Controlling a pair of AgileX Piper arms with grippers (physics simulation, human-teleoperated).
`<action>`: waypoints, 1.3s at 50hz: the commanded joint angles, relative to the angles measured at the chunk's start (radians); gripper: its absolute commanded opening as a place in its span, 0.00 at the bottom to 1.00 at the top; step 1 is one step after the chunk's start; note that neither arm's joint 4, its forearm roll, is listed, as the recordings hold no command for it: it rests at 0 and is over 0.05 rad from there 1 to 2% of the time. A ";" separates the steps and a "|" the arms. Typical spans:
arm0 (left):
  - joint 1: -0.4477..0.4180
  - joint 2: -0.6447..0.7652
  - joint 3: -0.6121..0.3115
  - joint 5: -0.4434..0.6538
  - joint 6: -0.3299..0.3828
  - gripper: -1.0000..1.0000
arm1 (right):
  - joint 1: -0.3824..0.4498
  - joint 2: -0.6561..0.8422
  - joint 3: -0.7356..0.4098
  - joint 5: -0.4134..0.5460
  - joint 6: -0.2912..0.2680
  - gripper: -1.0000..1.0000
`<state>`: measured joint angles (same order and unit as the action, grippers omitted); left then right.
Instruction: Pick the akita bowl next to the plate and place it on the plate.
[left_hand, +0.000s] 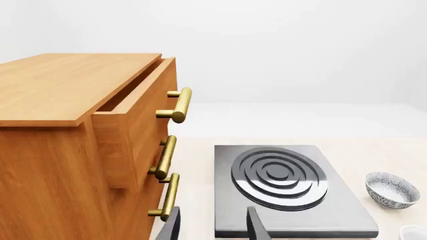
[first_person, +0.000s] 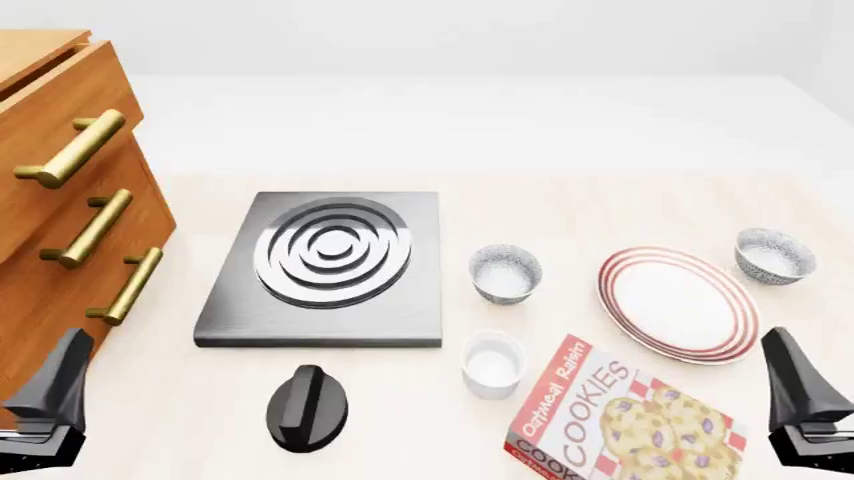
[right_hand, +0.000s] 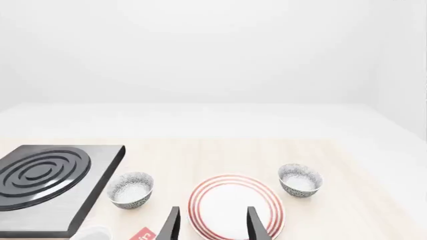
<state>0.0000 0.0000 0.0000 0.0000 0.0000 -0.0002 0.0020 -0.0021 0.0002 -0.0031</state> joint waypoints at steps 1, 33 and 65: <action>0.000 0.000 0.000 0.000 0.000 1.00 | -0.006 0.008 -0.005 -0.003 -0.014 1.00; 0.000 0.000 0.000 0.000 0.000 1.00 | -0.009 0.303 -0.103 -0.204 0.003 1.00; 0.000 0.000 0.000 0.000 0.000 1.00 | -0.007 0.584 -0.178 -0.402 -0.002 1.00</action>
<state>0.0000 0.0000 0.0000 0.0000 0.0000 -0.0007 0.4936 -0.1507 -0.3411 -0.0106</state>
